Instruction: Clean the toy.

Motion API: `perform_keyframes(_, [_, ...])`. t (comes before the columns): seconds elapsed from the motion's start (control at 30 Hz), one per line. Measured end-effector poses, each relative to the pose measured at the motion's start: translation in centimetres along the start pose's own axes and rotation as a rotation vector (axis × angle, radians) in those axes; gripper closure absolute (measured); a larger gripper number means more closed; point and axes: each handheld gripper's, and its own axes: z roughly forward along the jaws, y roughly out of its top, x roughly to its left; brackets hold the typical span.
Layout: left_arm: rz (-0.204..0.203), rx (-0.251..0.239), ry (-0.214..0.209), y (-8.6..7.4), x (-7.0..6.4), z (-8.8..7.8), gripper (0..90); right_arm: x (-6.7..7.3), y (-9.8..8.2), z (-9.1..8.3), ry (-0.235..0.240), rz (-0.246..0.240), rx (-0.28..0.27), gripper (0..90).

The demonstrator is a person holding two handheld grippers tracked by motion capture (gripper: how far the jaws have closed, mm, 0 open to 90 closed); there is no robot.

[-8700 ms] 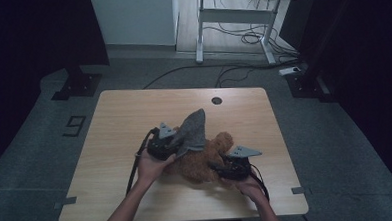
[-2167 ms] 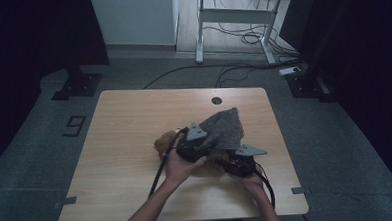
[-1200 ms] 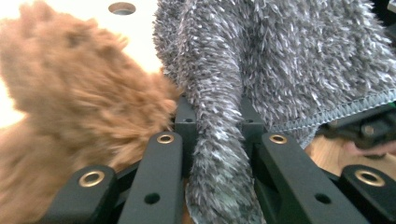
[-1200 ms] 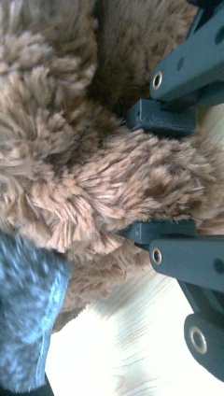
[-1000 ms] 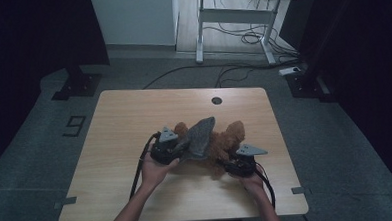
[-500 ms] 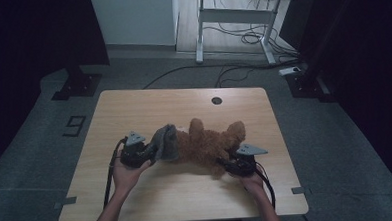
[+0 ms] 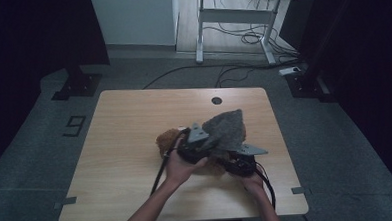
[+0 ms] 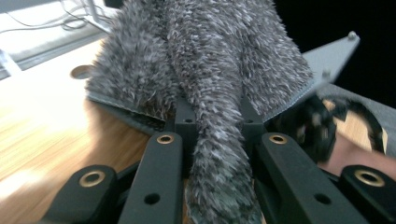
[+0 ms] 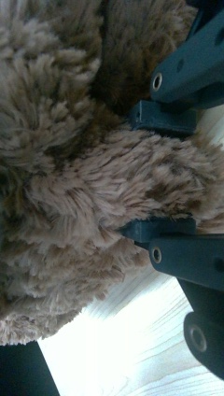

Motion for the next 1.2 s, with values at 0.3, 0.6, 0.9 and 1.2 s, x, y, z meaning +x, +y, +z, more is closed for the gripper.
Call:
perform_keyframes(0.3, [-0.041, 0.110, 0.032, -1.3, 1.3, 5.4, 76.3, 0.1, 0.0, -0.1, -0.007, 0.009, 0.010, 59.5])
perform_keyframes(0.6, [-0.070, 0.110, 0.145, -4.1, 5.0, 0.3, 76.4, 0.1, 0.0, 0.0, -0.004, -0.007, 0.006, 59.6])
perform_keyframes(0.9, [-0.123, 0.042, 0.119, -7.2, 6.9, -4.2, 76.8, 0.3, 0.1, 0.0, 0.006, -0.017, 0.001, 59.9])
perform_keyframes(1.2, [-0.171, 0.037, 0.203, -8.6, 9.5, -6.7, 76.6, 0.1, 0.1, 0.0, 0.009, -0.016, 0.000, 60.1])
